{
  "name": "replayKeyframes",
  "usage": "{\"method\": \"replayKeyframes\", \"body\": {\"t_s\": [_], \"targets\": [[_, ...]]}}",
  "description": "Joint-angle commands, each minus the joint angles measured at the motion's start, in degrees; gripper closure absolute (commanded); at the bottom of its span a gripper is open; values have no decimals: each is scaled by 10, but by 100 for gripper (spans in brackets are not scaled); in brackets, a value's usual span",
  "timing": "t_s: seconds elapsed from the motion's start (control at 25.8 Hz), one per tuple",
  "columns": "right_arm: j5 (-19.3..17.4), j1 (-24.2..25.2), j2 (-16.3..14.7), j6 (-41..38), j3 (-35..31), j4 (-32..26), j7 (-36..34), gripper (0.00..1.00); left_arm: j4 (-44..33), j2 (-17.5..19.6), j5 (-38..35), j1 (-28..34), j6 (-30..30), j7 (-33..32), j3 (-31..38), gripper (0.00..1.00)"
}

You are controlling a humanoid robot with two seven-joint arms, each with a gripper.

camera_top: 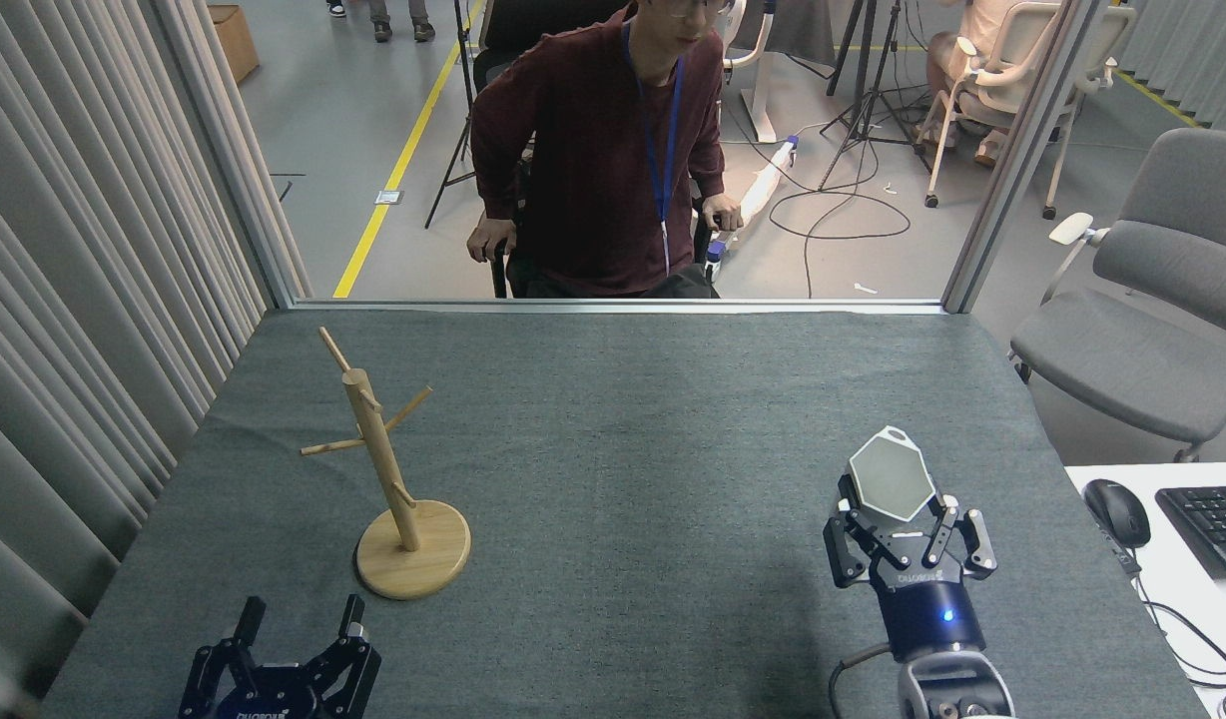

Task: Hang cup on storage rack
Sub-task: 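Lift the cup with the right gripper and carry it toward the left gripper, then grasp the cup with the left gripper beside the right gripper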

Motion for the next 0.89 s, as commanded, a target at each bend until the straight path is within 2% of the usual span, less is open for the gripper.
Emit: {"method": "replayKeyframes", "body": {"t_s": [0.0,0.12,0.23,0.31,0.39,0.46,0.54,0.66,0.85], "targets": [[1,53,24,-1,7,-65,-2,41,5,-5,-2,-3,0,0,-2,1],[3,67,34,-1,8,-96,0,41,13,-7,-2,-3,0,0,-8,1],[12,89,52,-1,29,-130,1,41,15,-7,-6,-3,4,0,-43,1],[49,95,71,-1,69,-148,1,41,32,-7,-27,-6,14,1,-73,1],[101,94,98,0,106,-150,1,41,51,-7,-68,-18,16,11,-107,1],[152,87,132,-1,129,-150,1,41,51,-9,-112,-22,19,45,-135,1],[184,85,152,-1,141,-149,1,41,50,-7,-153,-21,21,67,-166,1],[205,82,156,3,186,-141,2,41,52,-15,-217,-20,46,73,-200,1],[215,82,158,6,226,-140,4,41,58,-18,-221,-21,83,68,-265,1]]}}
